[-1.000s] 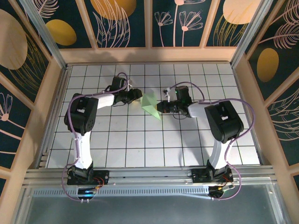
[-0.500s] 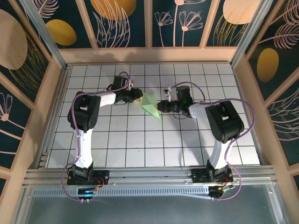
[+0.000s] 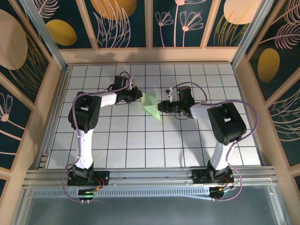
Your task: Fold a paper plane with a square sheet of paper (fold left side to right side)
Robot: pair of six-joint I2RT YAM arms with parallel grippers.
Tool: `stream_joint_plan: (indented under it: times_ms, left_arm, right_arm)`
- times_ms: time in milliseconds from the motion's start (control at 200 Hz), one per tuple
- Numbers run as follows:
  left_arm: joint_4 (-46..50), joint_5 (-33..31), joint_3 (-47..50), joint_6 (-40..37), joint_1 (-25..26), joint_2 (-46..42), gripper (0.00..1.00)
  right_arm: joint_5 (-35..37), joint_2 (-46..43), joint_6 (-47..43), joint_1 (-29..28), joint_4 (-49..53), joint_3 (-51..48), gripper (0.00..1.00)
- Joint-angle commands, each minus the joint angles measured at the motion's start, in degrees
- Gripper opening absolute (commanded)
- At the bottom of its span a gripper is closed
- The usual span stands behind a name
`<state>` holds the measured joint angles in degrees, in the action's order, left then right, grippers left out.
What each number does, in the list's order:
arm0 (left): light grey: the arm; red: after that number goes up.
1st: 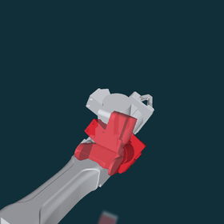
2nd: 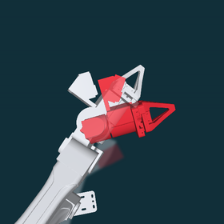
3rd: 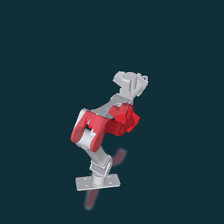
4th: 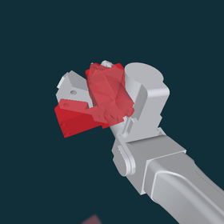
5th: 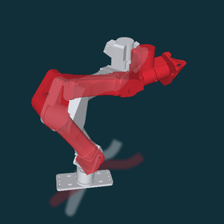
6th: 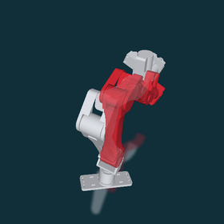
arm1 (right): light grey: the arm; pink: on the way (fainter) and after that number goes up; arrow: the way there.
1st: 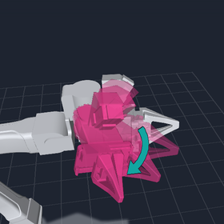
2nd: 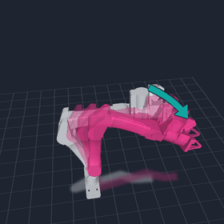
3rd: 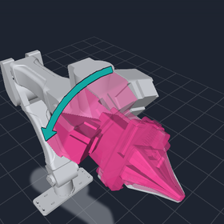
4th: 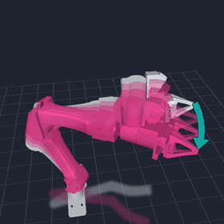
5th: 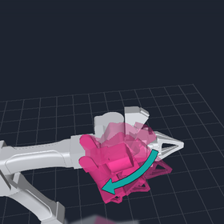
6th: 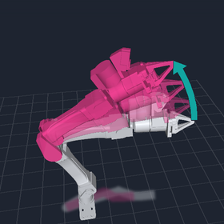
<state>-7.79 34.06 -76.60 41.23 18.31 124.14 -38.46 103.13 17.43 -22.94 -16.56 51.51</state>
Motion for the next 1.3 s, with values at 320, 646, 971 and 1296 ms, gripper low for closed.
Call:
stream_joint_plan:
  times_ms: [320,646,971,1296]
  left_arm:
    - [-1.23,0.66,4.34,6.43,0.59,-5.44,0.0]
    - [-1.26,1.06,4.1,7.58,1.34,-6.54,0.0]
    - [-1.18,0.68,4.04,8.07,1.91,-6.82,0.0]
    - [-0.73,0.41,3.65,8.01,2.08,-6.63,0.0]
  right_arm:
    - [38.04,-9.71,-9.32,-13.41,32.58,13.71,0.42]
    - [47.26,-2.17,-2.86,-24.05,37.55,17.3,0.47]
    - [52.51,3.43,-0.85,-26.79,39.01,18.91,0.49]
    - [54.67,5.76,0.2,-26.72,37.57,18.35,0.48]
